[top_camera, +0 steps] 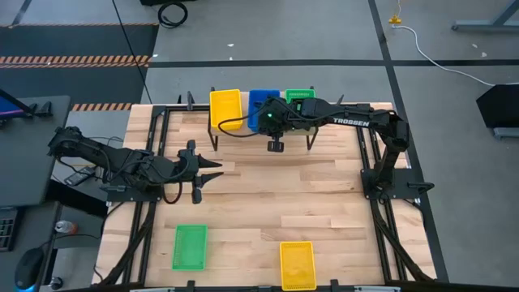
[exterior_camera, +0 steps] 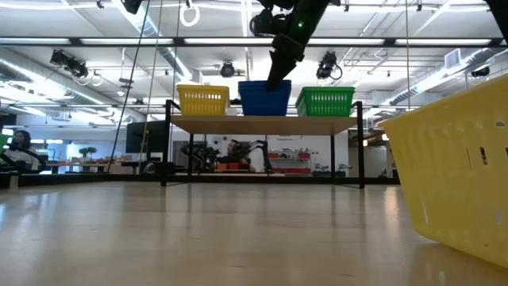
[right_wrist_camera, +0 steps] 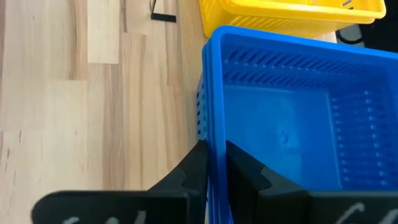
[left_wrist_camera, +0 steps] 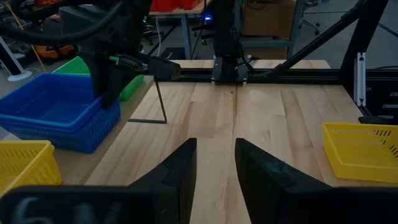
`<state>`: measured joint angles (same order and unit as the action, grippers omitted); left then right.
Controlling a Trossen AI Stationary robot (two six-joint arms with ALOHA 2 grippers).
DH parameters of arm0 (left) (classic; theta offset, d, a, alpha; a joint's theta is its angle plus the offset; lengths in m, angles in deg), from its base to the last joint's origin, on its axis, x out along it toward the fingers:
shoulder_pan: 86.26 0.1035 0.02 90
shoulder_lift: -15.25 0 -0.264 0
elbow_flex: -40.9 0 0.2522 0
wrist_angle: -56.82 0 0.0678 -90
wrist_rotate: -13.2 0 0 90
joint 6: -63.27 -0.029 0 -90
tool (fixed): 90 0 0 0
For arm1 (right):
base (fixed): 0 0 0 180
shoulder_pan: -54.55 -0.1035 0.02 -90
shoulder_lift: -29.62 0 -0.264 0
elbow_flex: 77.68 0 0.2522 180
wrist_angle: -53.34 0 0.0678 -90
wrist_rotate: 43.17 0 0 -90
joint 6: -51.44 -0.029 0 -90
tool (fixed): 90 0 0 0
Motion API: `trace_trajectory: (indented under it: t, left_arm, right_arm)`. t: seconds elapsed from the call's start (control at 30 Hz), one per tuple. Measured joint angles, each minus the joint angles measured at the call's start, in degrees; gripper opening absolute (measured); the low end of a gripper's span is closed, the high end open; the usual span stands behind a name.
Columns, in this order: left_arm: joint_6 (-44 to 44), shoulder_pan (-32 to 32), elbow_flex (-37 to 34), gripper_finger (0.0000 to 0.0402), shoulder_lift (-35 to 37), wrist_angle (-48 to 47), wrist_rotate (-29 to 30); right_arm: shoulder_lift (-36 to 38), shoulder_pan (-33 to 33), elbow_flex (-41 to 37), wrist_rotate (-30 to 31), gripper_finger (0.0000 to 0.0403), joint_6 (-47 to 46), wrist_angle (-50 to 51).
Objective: Stack baskets on shelf by color
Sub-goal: Stack the blue basket on the other blue baskets on the shelf
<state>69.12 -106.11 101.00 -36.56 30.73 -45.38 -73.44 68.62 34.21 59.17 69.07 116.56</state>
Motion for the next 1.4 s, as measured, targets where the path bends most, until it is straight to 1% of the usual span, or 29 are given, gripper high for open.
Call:
trace_trajectory:
  t: [0.17,0.33,0.47,0.6,0.83,1.3,1.4]
  left_arm:
    - [0.0,0.0,0.0,0.0117,0.0,0.0,0.0]
    - [0.0,0.0,0.0,0.0117,0.0,0.0,0.0]
    - [0.0,0.0,0.0,0.0117,0.0,0.0,0.0]
    - [0.0,0.0,0.0,0.0117,0.0,0.0,0.0]
    - [0.0,0.0,0.0,0.0117,0.0,0.0,0.0]
    - [0.8,0.0,0.0,0.0117,0.0,-0.5,0.0]
    - [0.7,0.0,0.0,0.0117,0.0,-0.5,0.0]
  right_arm:
    - [0.0,0.0,0.0,0.1,0.0061,0.6,-0.1]
    - [0.0,0.0,0.0,2.6,0.0098,0.5,-0.1]
    - [0.1,0.0,0.0,6.2,0.0131,0.6,-0.1]
    - [0.1,-0.1,0.0,7.0,0.0148,0.2,-0.1]
    - [0.1,-0.4,0.0,5.5,0.015,-0.1,-0.1]
    - [0.1,-2.4,0.0,5.6,0.0149,-0.1,0.0]
    - [0.1,-2.5,0.0,6.7,0.0149,0.0,0.0]
